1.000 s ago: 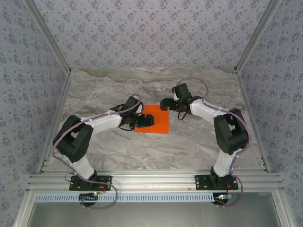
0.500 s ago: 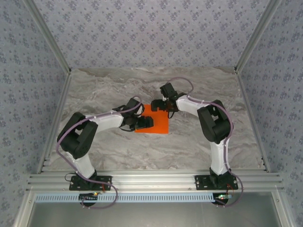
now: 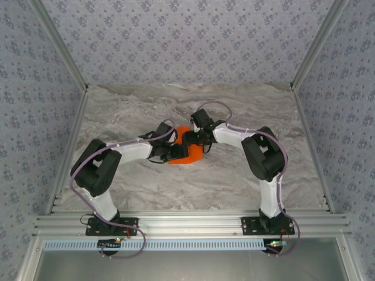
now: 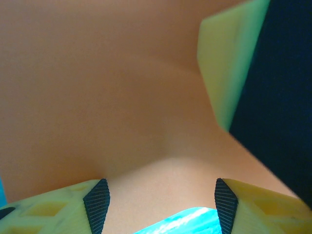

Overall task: Fold a paper plane with a square sheet of paper (fold left side to right side)
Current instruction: Pick up the square sheet of paper from the center of the table, then place a square sheet of paper at the center of the table.

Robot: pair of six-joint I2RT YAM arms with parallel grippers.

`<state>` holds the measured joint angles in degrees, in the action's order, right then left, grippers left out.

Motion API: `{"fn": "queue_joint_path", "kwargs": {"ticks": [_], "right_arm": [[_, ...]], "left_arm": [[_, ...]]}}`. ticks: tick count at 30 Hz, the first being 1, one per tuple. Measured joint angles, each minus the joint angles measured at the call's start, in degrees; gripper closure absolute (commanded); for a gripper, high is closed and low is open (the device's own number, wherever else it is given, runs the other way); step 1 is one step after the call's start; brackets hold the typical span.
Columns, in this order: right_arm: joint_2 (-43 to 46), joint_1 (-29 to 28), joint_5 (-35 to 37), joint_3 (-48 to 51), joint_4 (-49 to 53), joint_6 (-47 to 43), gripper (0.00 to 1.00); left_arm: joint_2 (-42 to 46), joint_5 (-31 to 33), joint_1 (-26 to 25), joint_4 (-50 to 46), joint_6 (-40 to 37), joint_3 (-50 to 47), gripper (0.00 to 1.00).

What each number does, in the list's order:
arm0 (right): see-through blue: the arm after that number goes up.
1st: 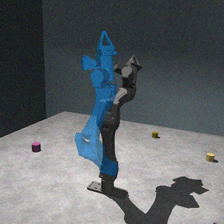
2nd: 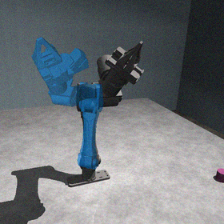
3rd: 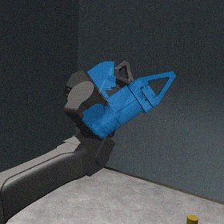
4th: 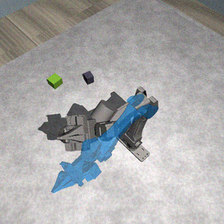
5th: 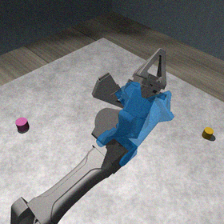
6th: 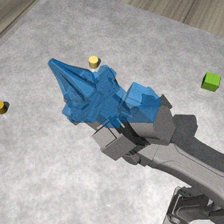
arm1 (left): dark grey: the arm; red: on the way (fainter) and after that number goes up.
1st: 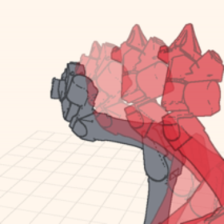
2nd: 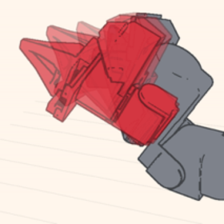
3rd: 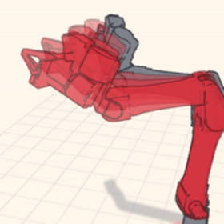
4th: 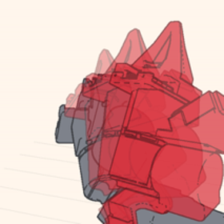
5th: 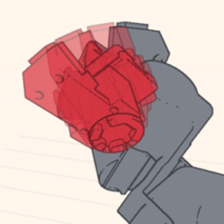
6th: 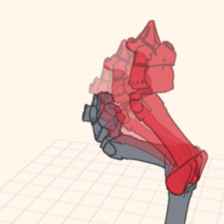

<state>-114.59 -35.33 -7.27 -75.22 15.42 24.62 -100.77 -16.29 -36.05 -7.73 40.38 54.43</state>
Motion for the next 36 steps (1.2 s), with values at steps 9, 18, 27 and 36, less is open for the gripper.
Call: {"fn": "queue_joint_path", "kwargs": {"ticks": [9, 18, 27, 36], "right_arm": [[3.6, 0.6, -5.7, 3.4, 0.7, -1.6, 0.68], [12.2, 3.1, -17.4, 9.4, -5.0, -2.6, 0.78], [29.7, 10.4, -35.4, 16.5, -7.0, -4.8, 0.78], [43.2, 11.3, -48.5, 16.5, -6.8, -4.5, 0.78]], "left_arm": [[4.6, -0.2, 0.9, 0.0, -0.3, -2.9, 0.36], [20.8, -6.6, 10.1, 2.8, -0.7, -10.1, 0.3], [35.8, -17.4, 15.4, 8.7, -2.8, -15.3, 0.14], [42.6, -26.9, 15.0, 21.2, -1.2, -15.3, 0.09]]}}
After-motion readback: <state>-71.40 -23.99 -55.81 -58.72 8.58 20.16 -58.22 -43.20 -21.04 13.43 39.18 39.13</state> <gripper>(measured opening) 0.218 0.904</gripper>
